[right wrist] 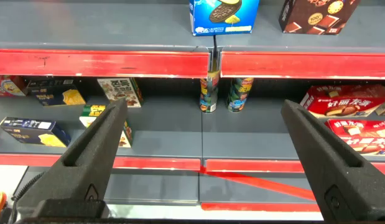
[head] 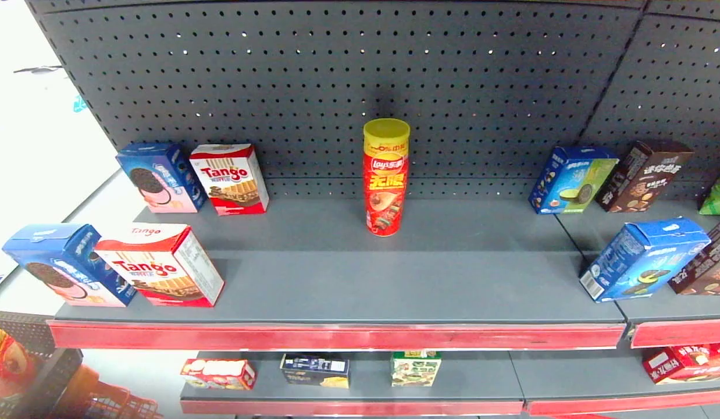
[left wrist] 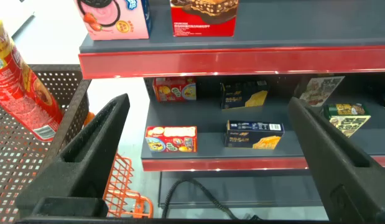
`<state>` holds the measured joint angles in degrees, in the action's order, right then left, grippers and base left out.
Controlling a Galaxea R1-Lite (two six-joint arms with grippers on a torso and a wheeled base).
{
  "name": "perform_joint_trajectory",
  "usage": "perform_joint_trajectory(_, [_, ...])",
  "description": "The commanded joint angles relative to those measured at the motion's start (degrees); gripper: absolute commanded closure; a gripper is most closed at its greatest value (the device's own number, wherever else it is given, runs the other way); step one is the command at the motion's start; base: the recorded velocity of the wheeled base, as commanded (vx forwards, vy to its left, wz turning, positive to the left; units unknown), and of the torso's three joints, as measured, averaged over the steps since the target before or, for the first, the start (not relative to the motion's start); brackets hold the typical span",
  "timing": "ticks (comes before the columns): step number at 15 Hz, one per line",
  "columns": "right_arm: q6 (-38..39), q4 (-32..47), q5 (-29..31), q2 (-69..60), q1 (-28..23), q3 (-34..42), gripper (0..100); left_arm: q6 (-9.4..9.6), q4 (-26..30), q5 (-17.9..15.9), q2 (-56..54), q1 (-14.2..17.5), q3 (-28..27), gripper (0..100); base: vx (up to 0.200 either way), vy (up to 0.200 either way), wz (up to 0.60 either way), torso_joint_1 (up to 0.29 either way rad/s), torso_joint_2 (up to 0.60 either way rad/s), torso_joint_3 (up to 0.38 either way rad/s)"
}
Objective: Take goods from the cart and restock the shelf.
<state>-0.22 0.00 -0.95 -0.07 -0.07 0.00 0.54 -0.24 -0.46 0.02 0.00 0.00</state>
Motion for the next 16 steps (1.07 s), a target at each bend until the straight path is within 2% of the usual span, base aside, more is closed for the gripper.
perform_joint_trajectory(1, [-0.04, 0.0, -0.02, 0.07, -0.01, 0.0, 0, -0.1, -0.02, 0.11, -0.02, -0.09, 0.0, 0, 0.0, 0.0, 0.0, 0.0, 0.0, 0.0])
perform_joint_trajectory(11, [0.13, 0.0, 0.07, 0.07, -0.01, 0.0, 0, -0.01, -0.02, 0.02, -0.02, -0.09, 0.0, 0, 0.0, 0.0, 0.0, 0.0, 0.0, 0.0])
perform_joint_trajectory(16, [0.13, 0.0, 0.07, 0.07, -0.01, 0.0, 0, -0.01, -0.02, 0.02, -0.02, -0.09, 0.0, 0, 0.0, 0.0, 0.6, 0.002, 0.0, -0.002])
